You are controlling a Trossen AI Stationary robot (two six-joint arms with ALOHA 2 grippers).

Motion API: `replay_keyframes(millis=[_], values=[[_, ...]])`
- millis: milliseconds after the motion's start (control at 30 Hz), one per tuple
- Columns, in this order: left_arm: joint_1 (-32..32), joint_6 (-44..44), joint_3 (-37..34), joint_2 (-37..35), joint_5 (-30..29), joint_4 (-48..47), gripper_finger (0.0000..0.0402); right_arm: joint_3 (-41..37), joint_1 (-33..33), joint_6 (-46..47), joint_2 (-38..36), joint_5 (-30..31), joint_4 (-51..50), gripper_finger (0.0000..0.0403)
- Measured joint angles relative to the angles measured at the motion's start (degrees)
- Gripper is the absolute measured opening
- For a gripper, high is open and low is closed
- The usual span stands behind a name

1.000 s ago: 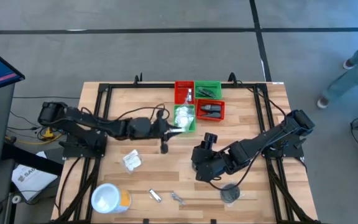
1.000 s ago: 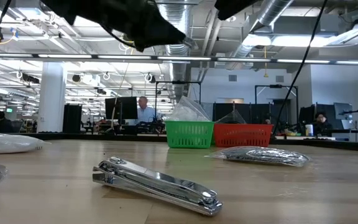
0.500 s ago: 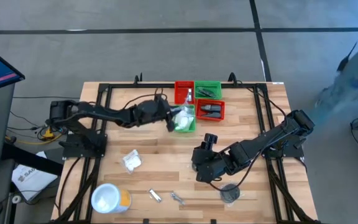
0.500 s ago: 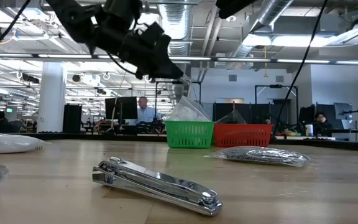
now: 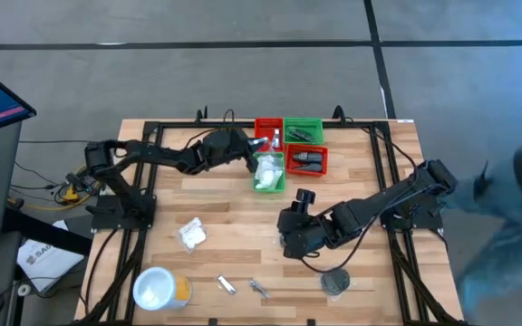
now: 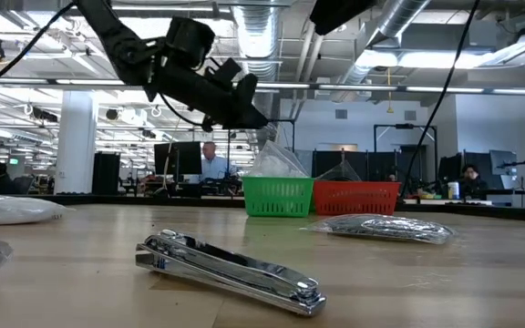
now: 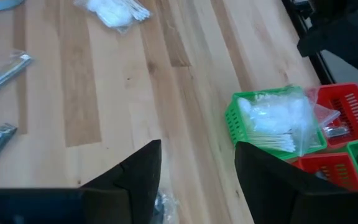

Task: Pick & Place Travel size toiletries
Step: Put the nail cutter into the left red bin

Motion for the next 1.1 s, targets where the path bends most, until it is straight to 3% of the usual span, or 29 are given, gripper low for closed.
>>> replay_keyframes(millis=[400,1100], values=[[3.8,0.0,8.1,8.8,0.3,0.4,0.0045,0.0,-2.9,-1.1,0.0,0.0,-0.9,0.018],[5.5,-1.5,8.1,10.7,0.3,1.0,0.0054,0.0,-3.8,-1.2,0.0,0.0,-1.2,0.0178]])
